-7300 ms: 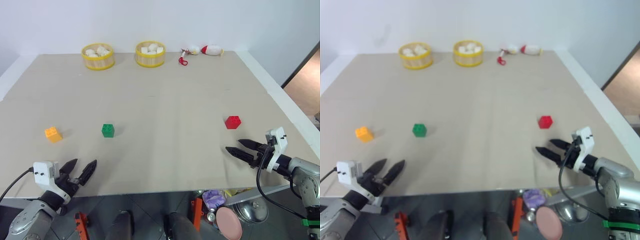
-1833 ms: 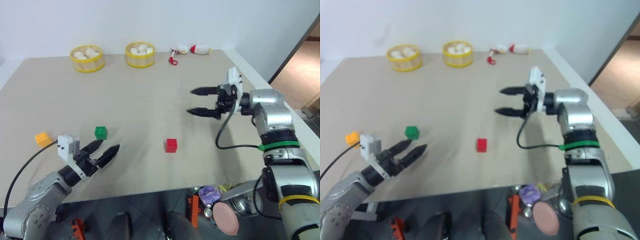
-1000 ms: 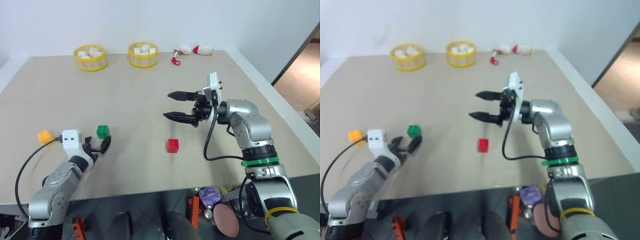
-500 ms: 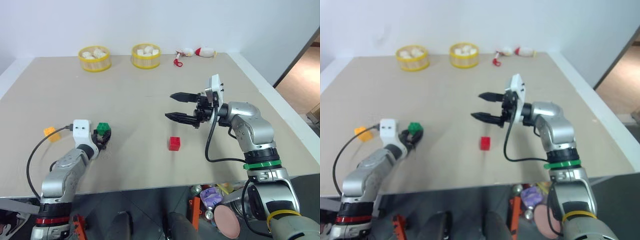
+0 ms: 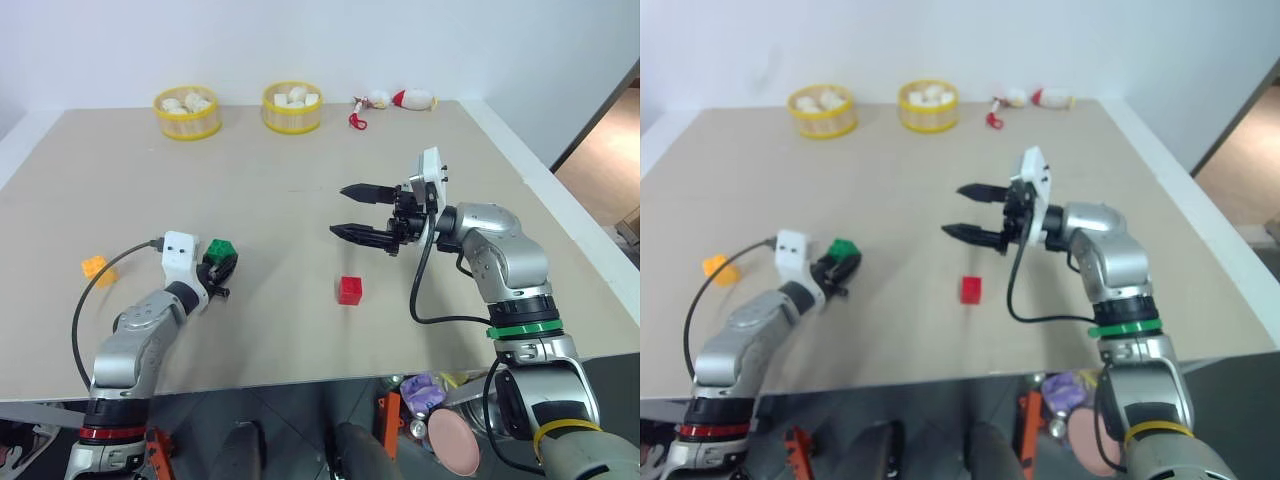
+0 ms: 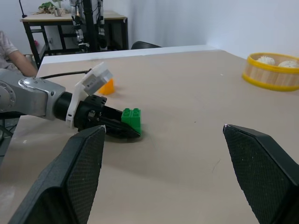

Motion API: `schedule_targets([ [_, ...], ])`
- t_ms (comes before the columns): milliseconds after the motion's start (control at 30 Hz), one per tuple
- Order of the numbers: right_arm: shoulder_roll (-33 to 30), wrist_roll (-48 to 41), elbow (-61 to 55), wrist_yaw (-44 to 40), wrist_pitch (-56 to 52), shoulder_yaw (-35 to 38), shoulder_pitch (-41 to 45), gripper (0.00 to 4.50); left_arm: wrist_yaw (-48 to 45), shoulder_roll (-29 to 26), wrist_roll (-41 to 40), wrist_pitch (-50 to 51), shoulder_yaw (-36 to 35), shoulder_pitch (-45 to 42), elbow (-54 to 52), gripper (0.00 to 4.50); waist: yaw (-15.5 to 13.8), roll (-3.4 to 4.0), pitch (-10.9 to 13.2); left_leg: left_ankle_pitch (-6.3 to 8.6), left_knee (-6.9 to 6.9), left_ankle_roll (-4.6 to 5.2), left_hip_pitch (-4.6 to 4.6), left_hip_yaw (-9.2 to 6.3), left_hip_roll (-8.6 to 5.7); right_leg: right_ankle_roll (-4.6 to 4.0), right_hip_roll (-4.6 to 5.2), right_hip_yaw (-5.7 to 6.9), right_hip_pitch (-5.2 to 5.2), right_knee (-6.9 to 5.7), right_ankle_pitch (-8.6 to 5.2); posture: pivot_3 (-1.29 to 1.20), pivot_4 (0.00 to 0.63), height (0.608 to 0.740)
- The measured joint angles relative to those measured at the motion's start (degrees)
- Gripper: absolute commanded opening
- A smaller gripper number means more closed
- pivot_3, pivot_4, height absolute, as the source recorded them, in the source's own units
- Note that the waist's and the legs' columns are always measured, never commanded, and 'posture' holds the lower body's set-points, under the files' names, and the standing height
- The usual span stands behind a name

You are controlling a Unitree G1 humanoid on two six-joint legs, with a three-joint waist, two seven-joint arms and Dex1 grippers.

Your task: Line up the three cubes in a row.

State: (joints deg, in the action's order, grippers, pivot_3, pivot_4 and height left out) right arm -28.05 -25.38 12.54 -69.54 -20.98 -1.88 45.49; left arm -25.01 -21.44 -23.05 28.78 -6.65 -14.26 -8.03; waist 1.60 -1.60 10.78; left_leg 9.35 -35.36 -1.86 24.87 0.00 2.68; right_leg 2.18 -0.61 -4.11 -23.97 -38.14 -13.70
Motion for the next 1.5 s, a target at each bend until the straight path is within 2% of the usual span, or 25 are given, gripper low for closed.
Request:
schedule_targets([
  [233, -5.5, -2.0, -6.0, -8.2, -3.3, -0.8, -3.3, 4.18, -19.1, -7.0, -4.3, -2.7, 3.5, 1.3, -2.2, 1.38, 0.0, 0.00, 0.0, 0.03, 0.00, -0.01, 0.22, 0.01, 0.00, 0.01, 0.00, 0.01, -0.21, 0.00, -0.05, 0.00, 0.150, 0.740],
  [400, -6.1, -2.6, -8.5, -8.5, -4.8, -0.8, -4.7, 4.18, -26.3, -9.2, -4.2, -3.9, 6.8, 0.6, -0.8, 1.38, 0.1, 0.01, 0.0, 0.02, -0.03, 0.00, 0.21, 0.03, 0.04, -0.04, -0.02, 0.01, -0.24, -0.01, 0.00, 0.00, 0.150, 0.740],
  [600, -9.0, -6.6, -13.6, -7.7, -9.2, 0.8, -7.1, 4.18, -33.6, -10.0, -0.3, -8.1, 11.1, -6.9, 8.2, 1.38, 0.0, 0.01, 0.0, 0.01, -0.11, 0.01, 0.23, 0.04, 0.03, -0.02, -0.02, 0.01, -0.23, -0.01, 0.02, 0.00, 0.150, 0.740],
  [800, -12.6, -7.6, -15.1, -7.8, -10.0, 2.0, -10.8, 4.18, -40.8, -10.0, 2.5, -12.8, 14.0, -13.1, 17.0, 1.38, 0.0, 0.00, 0.0, 0.02, -0.09, 0.02, 0.25, 0.03, 0.03, 0.02, -0.05, 0.01, -0.24, -0.02, -0.02, 0.00, 0.150, 0.740],
  [1067, -13.0, -7.6, -15.7, -6.4, -9.8, 2.1, -12.5, 4.18, -47.4, -8.8, 5.7, -18.8, 17.5, -16.6, 24.7, 1.38, 0.1, 0.01, 0.0, 0.03, -0.11, 0.03, 0.25, 0.03, 0.04, 0.01, -0.06, 0.00, -0.24, -0.04, -0.01, 0.00, 0.150, 0.740],
  [1500, -15.7, -7.8, -17.1, -6.6, -9.1, 2.2, -15.8, 4.18, -50.6, -1.4, 10.5, -27.8, 19.3, -24.7, 36.3, 1.38, 0.0, 0.00, 0.0, 0.03, -0.22, 0.04, 0.29, 0.01, 0.01, 0.09, -0.09, -0.01, -0.23, -0.08, 0.05, 0.00, 0.150, 0.740],
])
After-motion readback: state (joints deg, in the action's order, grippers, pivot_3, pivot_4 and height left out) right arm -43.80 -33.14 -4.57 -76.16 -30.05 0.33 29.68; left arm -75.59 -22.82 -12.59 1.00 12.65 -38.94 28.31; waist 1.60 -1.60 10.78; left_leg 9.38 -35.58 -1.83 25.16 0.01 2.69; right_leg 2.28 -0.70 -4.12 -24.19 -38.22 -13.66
